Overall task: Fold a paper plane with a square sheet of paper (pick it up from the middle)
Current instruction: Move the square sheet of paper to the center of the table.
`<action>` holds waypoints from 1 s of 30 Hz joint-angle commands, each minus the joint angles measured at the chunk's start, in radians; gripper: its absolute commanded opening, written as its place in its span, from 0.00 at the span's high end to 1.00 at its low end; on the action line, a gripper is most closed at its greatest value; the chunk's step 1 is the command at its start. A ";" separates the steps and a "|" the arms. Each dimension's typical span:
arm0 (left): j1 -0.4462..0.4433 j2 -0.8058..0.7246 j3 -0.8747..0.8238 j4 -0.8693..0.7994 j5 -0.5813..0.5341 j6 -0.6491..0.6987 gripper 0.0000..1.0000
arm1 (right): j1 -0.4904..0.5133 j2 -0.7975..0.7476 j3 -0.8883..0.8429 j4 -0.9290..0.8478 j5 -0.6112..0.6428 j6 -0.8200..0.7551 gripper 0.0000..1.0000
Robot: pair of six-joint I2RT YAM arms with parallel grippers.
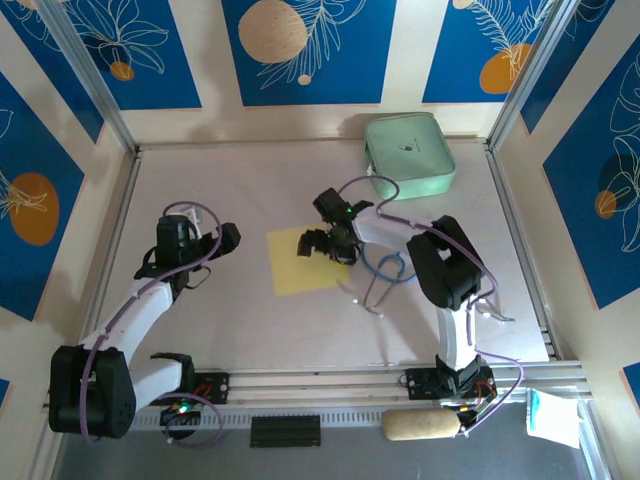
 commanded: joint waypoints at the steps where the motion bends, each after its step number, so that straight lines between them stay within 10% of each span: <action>1: 0.001 0.033 0.053 -0.040 0.065 -0.044 0.01 | -0.005 -0.056 -0.082 0.005 -0.106 0.115 0.05; 8: -0.127 0.132 0.177 -0.217 0.003 -0.142 0.00 | -0.073 -0.202 -0.043 0.074 -0.076 0.083 0.05; 20: -0.612 0.535 0.562 -0.564 -0.359 -0.386 0.02 | -0.312 -0.289 -0.107 0.070 0.001 -0.167 0.01; 30: -0.710 0.875 0.874 -0.721 -0.305 -0.396 0.00 | -0.416 -0.318 -0.146 0.072 -0.007 -0.167 0.01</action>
